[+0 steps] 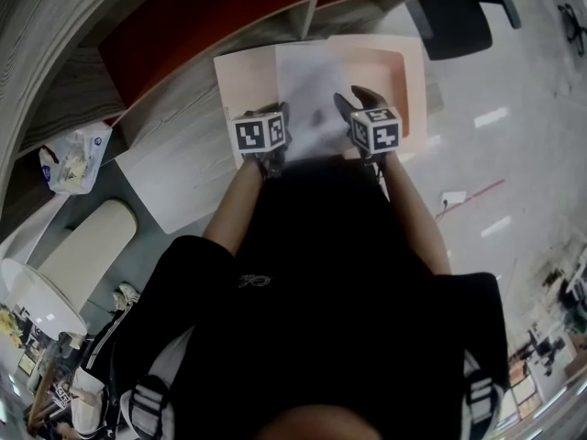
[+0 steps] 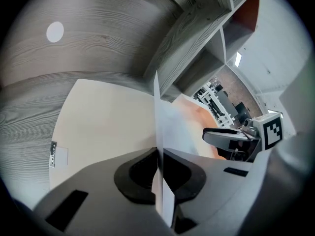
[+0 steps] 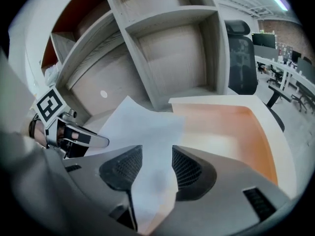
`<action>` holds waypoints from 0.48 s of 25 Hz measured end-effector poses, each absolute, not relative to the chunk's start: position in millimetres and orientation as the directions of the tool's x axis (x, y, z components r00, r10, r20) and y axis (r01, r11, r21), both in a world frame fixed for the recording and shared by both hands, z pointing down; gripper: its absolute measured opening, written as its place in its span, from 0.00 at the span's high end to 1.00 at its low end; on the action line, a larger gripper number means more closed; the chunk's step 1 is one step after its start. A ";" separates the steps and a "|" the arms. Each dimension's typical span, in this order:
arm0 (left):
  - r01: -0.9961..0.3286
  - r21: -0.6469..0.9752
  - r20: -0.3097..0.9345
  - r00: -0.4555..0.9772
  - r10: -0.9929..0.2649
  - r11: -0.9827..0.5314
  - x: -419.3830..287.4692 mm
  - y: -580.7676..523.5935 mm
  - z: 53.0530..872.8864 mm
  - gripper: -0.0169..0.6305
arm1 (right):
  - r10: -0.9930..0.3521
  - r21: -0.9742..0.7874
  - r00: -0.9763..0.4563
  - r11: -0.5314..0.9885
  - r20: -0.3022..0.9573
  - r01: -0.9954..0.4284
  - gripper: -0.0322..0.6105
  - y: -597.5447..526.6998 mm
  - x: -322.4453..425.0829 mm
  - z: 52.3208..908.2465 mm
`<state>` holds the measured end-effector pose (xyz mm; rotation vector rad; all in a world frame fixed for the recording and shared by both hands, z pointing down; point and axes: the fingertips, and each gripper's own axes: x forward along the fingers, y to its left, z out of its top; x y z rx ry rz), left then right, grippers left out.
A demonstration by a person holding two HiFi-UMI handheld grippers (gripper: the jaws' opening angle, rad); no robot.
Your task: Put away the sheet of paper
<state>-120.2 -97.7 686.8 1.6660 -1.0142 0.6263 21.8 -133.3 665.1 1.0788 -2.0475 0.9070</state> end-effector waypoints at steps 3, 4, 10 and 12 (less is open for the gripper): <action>-0.856 0.507 0.798 0.511 -0.319 -0.102 -119.7 -96.6 686.4 0.90 | -0.437 -0.289 -0.475 0.426 0.764 -0.857 0.68 -128.8 18.1 656.9; -0.855 0.508 0.797 0.512 -0.320 -0.101 -119.7 -96.3 686.4 0.90 | -0.438 -0.293 -0.478 0.426 0.761 -0.856 0.72 -126.2 17.0 654.4; -0.854 0.509 0.796 0.515 -0.320 -0.108 -119.0 -96.8 687.0 0.90 | -0.420 -0.280 -0.502 0.486 0.756 -0.828 0.90 -110.8 0.4 645.2; -0.854 0.508 0.796 0.515 -0.318 -0.113 -118.4 -96.9 686.7 0.90 | -0.417 -0.285 -0.514 0.498 0.750 -0.819 0.90 -108.4 -7.8 642.3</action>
